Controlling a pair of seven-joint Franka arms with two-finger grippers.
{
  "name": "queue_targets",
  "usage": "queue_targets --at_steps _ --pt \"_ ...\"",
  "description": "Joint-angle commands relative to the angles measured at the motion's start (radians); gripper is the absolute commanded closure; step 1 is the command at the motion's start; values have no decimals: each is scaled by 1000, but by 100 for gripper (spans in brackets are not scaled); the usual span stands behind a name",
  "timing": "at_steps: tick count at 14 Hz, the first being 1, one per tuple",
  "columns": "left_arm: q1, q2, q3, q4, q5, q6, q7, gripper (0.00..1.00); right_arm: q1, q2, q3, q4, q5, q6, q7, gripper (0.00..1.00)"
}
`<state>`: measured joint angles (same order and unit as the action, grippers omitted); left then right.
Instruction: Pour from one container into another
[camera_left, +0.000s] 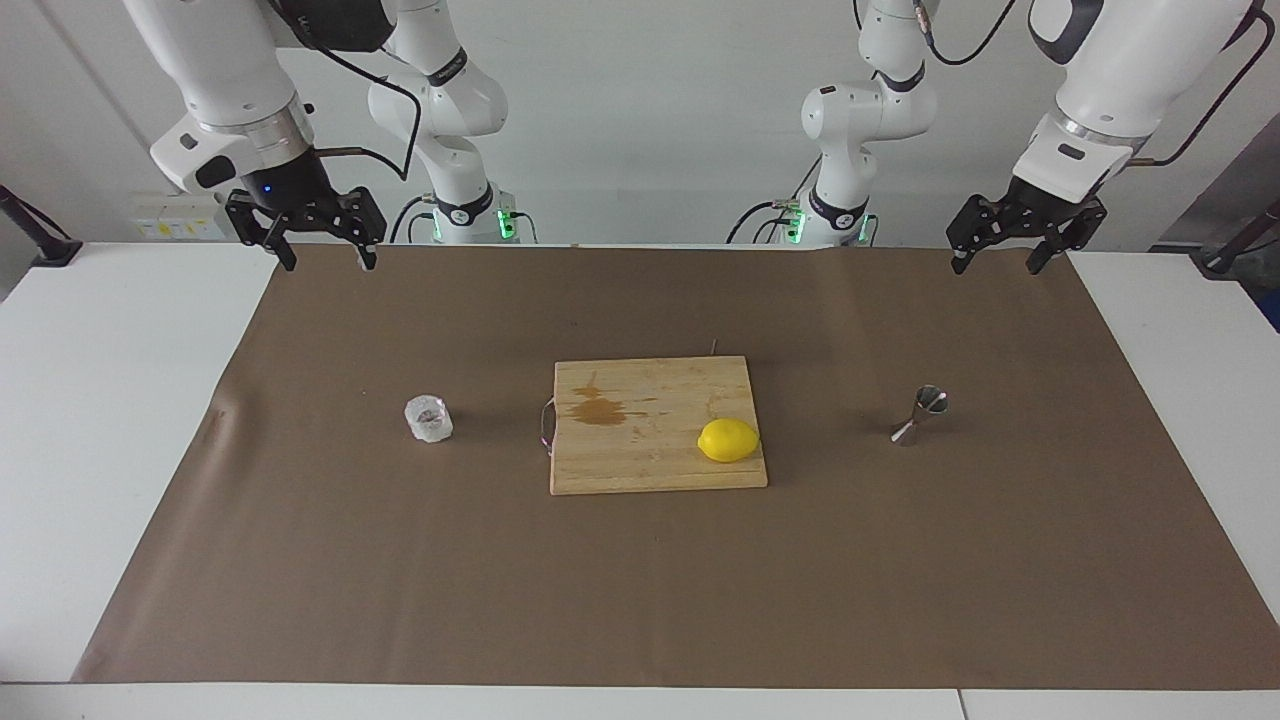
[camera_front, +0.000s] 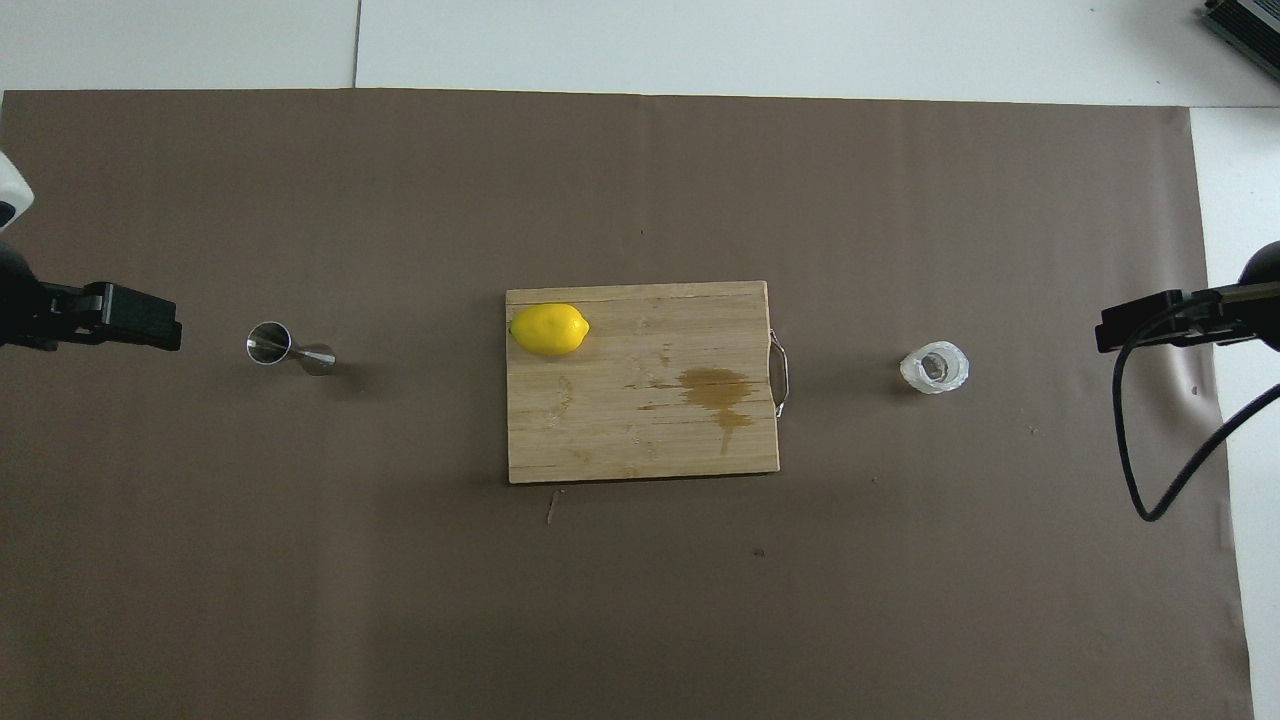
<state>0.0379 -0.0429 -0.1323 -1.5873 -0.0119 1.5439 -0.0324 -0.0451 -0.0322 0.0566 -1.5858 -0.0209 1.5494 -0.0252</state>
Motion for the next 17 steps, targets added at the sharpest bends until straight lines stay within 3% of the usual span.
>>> queue_targets --at_steps 1,8,13,17 --pt "-9 -11 5 -5 9 -2 -1 0 -12 -17 5 -13 6 -5 -22 0" --pt "-46 -34 0 -51 7 13 -18 0 -13 -17 5 -13 6 -5 -22 0" --pt "-10 -29 8 -51 7 41 22 0 -12 -17 6 -13 6 -5 -24 0" --pt "0 27 11 -2 -16 6 19 0 -13 -17 5 -13 6 -5 -24 0"
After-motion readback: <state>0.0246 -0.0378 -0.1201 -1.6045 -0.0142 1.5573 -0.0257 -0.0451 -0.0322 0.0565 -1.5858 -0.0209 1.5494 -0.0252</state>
